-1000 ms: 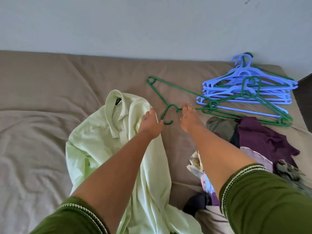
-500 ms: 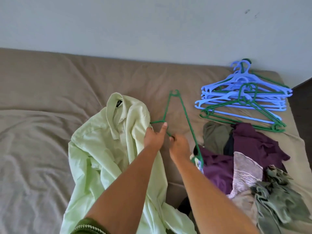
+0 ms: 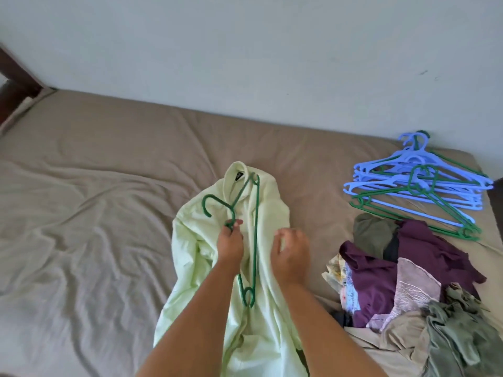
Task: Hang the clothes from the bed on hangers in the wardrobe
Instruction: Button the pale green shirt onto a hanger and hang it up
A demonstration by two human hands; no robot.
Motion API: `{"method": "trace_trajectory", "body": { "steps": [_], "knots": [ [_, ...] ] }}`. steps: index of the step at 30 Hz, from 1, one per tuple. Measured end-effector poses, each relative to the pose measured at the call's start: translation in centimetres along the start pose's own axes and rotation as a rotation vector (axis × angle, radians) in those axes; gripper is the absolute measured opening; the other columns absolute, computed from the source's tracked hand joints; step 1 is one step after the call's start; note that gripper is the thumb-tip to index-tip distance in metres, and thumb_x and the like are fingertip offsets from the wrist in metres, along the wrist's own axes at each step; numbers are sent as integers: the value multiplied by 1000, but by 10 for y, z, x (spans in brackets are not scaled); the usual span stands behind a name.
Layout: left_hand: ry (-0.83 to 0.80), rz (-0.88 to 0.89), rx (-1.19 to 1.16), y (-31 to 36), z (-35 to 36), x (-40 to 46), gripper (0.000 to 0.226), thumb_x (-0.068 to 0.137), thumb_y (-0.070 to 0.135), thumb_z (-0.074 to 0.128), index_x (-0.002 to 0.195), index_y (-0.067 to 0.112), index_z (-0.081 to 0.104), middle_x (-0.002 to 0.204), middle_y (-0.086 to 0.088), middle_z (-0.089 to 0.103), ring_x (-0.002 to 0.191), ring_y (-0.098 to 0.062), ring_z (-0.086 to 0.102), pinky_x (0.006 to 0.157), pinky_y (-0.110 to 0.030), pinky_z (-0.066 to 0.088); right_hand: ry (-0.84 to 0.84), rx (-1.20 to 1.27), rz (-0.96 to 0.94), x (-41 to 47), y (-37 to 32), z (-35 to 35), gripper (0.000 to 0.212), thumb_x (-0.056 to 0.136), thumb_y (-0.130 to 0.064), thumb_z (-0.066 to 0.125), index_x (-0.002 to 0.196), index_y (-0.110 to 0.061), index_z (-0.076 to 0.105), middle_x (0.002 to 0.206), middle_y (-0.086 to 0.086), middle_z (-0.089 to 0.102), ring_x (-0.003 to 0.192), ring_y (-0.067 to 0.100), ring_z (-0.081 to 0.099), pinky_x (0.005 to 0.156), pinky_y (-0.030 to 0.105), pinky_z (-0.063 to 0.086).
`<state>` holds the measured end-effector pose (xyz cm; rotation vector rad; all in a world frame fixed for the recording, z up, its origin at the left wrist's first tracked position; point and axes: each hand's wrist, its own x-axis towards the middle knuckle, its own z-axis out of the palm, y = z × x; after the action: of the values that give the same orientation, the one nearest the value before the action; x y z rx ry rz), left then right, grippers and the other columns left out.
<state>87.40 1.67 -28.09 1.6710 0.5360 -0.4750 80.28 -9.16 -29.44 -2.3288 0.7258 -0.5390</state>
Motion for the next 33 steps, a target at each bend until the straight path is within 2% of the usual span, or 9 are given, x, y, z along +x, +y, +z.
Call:
{"method": "trace_trajectory", "body": {
  "steps": [2, 4, 9, 12, 15, 19, 24, 29, 33],
  "knots": [
    [45, 48, -70, 10, -30, 2, 24, 103, 19, 39, 103, 16, 62, 57, 5, 37, 43, -7, 30, 43, -22, 28, 59, -6, 254, 13, 9, 12, 19, 90, -21, 52, 97, -7, 63, 95, 18, 60, 86, 37, 58, 73, 40, 45],
    [77, 53, -130, 20, -62, 6, 25, 102, 16, 41, 90, 18, 63, 52, 7, 32, 39, -6, 25, 37, -19, 23, -243, -121, 373, 21, 10, 25, 40, 90, -33, 60, 123, -12, 52, 123, 19, 50, 112, 39, 50, 93, 42, 39],
    [93, 27, -141, 17, -122, 15, 25, 96, 11, 45, 72, 13, 53, 43, 7, 30, 37, -8, 20, 37, -17, 16, -759, -473, 258, 34, 3, 73, 106, 75, -63, 68, 147, -49, -8, 155, 12, -20, 143, 45, 1, 110, 63, 18],
    [47, 23, -126, 9, -121, 20, 25, 97, 11, 43, 73, 12, 52, 44, 5, 30, 37, -9, 20, 39, -17, 16, -868, -420, 348, 48, 15, 76, 114, 85, -25, 70, 145, -44, -24, 156, 22, -7, 127, 36, 44, 98, 42, 47],
    [58, -22, -132, 5, -115, 23, 24, 96, 12, 43, 75, 13, 53, 45, 5, 30, 41, -12, 20, 40, -20, 16, -871, -446, 226, 41, 20, 63, 95, 88, -1, 50, 151, -39, -10, 131, 12, 49, 103, 26, 59, 87, 35, 51],
    [55, -61, -80, -1, -105, 18, 21, 94, 12, 45, 75, 13, 53, 48, 3, 30, 41, -13, 20, 38, -19, 17, -897, -616, 136, 11, 48, 36, 63, 93, -7, 45, 147, -36, 30, 133, 7, 51, 121, 26, 52, 98, 37, 46],
    [-13, -104, 33, -15, -93, -1, 22, 93, 11, 45, 74, 13, 56, 52, 1, 32, 36, -12, 23, 39, -19, 17, -1287, -1060, 213, -4, 59, -6, 48, 93, -23, 51, 141, -25, 43, 146, 1, 42, 131, 25, 43, 95, 36, 43],
    [-76, -70, 17, -19, -80, -5, 21, 94, 11, 45, 76, 9, 57, 51, 2, 29, 42, -13, 20, 41, -21, 17, -874, -671, 273, 56, 26, 21, 89, 72, -69, 63, 140, -16, 39, 147, 10, 31, 135, 32, 29, 103, 45, 35],
    [-122, -18, -4, -15, -76, 8, 24, 96, 10, 44, 75, 8, 56, 51, 1, 26, 43, -12, 18, 39, -21, 15, -649, -199, 302, 89, 17, 65, 72, 84, -40, 69, 139, -10, 34, 140, 14, 41, 131, 33, 36, 104, 38, 34]
  ]
}}
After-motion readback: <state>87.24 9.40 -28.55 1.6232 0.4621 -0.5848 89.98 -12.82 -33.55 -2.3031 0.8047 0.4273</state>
